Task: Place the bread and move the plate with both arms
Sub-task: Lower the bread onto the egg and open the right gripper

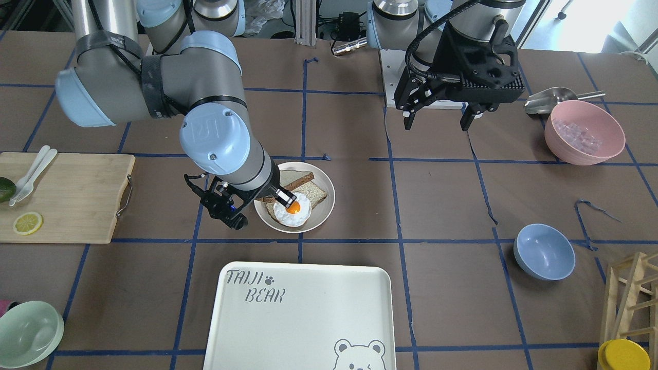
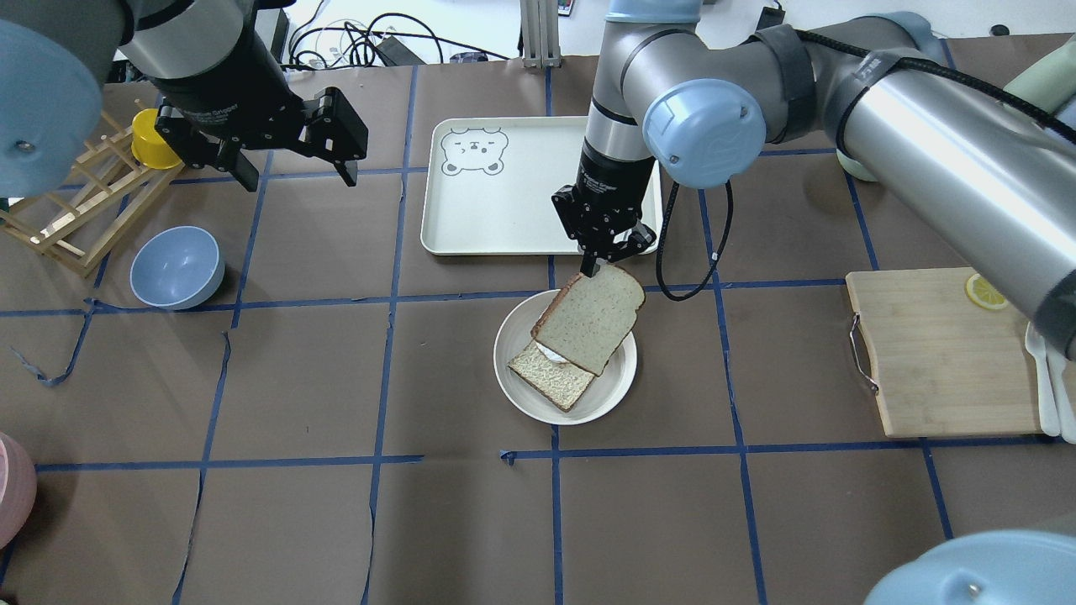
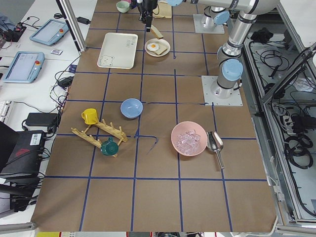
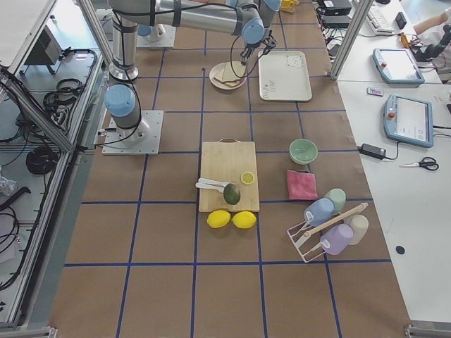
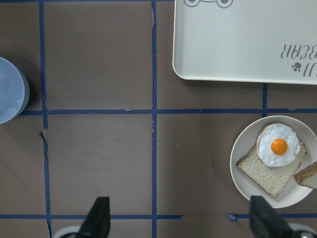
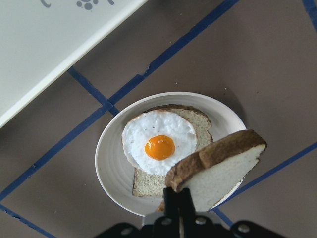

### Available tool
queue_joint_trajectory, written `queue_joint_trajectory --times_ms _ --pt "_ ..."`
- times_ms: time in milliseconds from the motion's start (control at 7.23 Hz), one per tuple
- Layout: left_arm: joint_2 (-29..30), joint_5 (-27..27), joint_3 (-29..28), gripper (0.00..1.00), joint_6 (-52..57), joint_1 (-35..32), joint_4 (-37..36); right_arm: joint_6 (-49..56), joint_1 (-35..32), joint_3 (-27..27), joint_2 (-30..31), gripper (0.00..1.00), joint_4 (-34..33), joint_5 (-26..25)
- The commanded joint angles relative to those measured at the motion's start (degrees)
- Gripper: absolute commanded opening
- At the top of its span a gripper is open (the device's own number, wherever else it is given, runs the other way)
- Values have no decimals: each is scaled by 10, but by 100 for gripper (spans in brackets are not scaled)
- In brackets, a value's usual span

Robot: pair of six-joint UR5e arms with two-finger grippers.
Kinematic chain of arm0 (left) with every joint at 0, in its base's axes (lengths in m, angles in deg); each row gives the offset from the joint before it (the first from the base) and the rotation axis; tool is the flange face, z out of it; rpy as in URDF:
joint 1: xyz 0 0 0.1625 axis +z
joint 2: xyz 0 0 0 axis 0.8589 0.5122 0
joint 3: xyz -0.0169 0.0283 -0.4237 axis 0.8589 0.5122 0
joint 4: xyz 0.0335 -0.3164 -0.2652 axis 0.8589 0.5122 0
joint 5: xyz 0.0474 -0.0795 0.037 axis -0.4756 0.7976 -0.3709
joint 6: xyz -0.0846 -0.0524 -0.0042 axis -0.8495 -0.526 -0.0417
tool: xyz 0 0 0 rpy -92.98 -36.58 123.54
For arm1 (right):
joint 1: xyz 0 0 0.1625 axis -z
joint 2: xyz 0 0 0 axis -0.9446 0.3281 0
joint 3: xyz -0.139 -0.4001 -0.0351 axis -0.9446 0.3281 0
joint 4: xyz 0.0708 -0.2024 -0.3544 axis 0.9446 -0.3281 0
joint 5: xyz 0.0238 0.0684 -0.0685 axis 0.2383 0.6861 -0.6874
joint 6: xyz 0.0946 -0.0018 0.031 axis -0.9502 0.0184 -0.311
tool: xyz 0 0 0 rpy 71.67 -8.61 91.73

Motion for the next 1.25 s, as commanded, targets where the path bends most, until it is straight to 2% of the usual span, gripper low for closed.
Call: queue_joint_trajectory --times_ms 0,830,969,1107 --pt "0 0 0 100 0 0 0 -31 -11 -3 -28 0 -15 24" --pt "-1 -1 0 100 0 0 0 -22 -11 -7 -60 0 -19 30" --pt "-1 0 0 100 0 0 -1 -24 -11 -7 -65 28 -72 24" --pt "-1 0 0 100 0 0 0 -24 -11 -9 -71 44 -97 23"
